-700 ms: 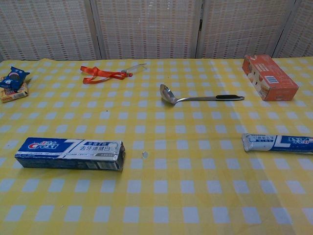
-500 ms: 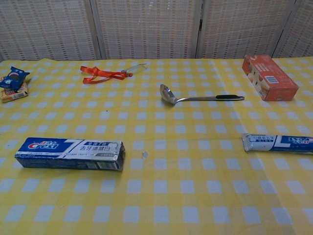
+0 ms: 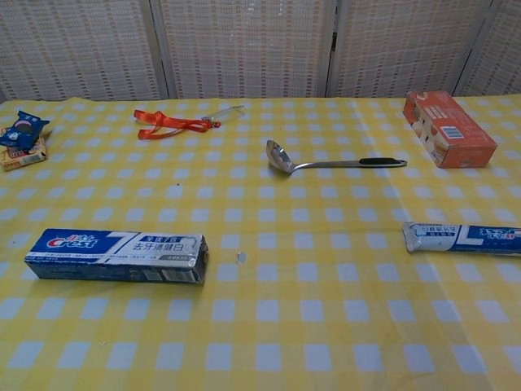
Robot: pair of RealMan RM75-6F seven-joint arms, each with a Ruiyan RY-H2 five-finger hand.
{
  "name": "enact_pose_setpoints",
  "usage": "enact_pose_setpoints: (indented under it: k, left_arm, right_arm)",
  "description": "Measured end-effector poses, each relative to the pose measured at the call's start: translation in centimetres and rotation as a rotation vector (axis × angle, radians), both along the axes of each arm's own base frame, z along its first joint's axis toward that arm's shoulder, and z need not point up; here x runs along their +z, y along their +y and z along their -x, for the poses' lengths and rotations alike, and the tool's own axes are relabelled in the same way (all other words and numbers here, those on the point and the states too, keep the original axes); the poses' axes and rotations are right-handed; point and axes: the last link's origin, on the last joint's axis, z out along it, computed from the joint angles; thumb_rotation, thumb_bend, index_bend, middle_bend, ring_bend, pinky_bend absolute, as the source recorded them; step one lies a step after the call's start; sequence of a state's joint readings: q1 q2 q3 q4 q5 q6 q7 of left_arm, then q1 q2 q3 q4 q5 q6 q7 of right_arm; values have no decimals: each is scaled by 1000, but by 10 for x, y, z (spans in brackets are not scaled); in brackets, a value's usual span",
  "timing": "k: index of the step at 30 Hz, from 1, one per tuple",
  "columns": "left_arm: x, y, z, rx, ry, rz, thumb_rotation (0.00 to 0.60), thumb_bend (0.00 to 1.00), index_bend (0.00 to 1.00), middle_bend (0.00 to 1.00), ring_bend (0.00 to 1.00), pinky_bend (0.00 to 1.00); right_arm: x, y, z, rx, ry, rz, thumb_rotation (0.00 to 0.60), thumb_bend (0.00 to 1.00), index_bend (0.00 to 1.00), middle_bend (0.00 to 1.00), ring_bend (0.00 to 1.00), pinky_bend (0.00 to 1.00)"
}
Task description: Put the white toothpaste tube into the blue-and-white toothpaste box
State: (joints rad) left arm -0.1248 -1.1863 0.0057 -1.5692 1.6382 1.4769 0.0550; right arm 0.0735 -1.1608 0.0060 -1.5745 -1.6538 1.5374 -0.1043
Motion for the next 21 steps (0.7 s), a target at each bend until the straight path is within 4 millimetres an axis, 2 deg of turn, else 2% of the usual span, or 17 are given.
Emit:
enact_pose_setpoints:
  k: [8,21]
  left_arm:
    - [-30,18,-22,-91,8,97,600,214,180,193,66,0]
    - [-85,37,-70,-160,2,280,600,211,183,198,72,1]
  right_arm:
    - [0,0,0,4,-5,-15,600,306,0,0,0,0]
    - [6,1,1,1,-29,-10,600,306,0,0,0,0]
